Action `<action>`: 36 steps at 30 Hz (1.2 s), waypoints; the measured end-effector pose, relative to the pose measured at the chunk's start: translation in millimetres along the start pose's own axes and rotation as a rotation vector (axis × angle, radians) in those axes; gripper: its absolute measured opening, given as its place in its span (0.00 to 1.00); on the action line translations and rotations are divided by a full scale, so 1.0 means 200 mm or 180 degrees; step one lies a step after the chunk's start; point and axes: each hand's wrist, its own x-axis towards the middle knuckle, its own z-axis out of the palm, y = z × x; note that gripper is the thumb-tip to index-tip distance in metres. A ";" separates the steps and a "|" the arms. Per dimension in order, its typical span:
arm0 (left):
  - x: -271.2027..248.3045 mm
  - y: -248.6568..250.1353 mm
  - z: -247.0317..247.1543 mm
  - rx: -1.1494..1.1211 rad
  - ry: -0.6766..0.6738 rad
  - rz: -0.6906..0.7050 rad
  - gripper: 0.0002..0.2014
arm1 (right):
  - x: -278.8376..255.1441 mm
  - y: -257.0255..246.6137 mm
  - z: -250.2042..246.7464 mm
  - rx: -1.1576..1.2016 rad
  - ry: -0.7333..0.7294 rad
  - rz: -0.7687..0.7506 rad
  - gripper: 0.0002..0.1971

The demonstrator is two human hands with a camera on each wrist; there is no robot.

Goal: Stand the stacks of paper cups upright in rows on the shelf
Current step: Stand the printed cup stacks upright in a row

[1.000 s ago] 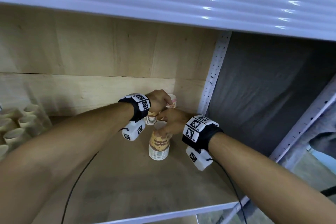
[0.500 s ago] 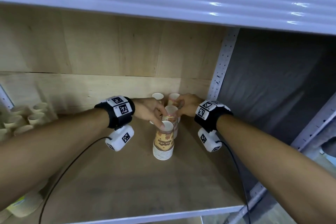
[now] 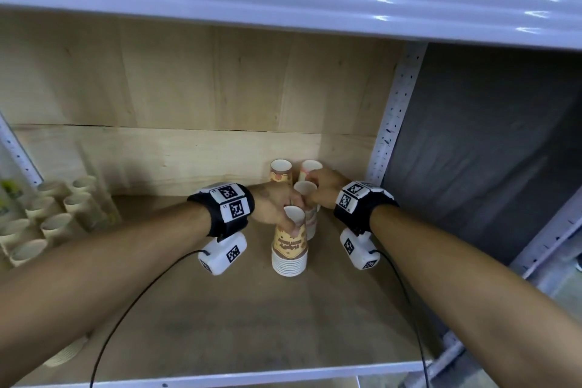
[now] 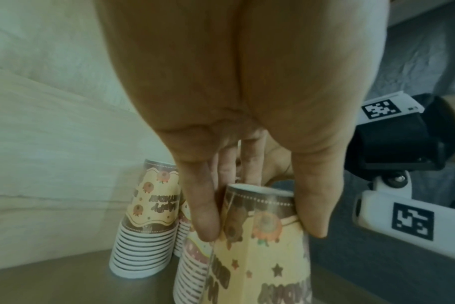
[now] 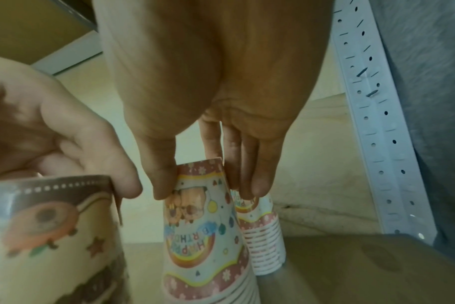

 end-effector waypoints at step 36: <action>0.23 -0.16 -0.10 0.0060 0.0697 -0.0727 0.25 | 0.07 0.09 -0.02 0.0025 0.0157 0.0298 0.34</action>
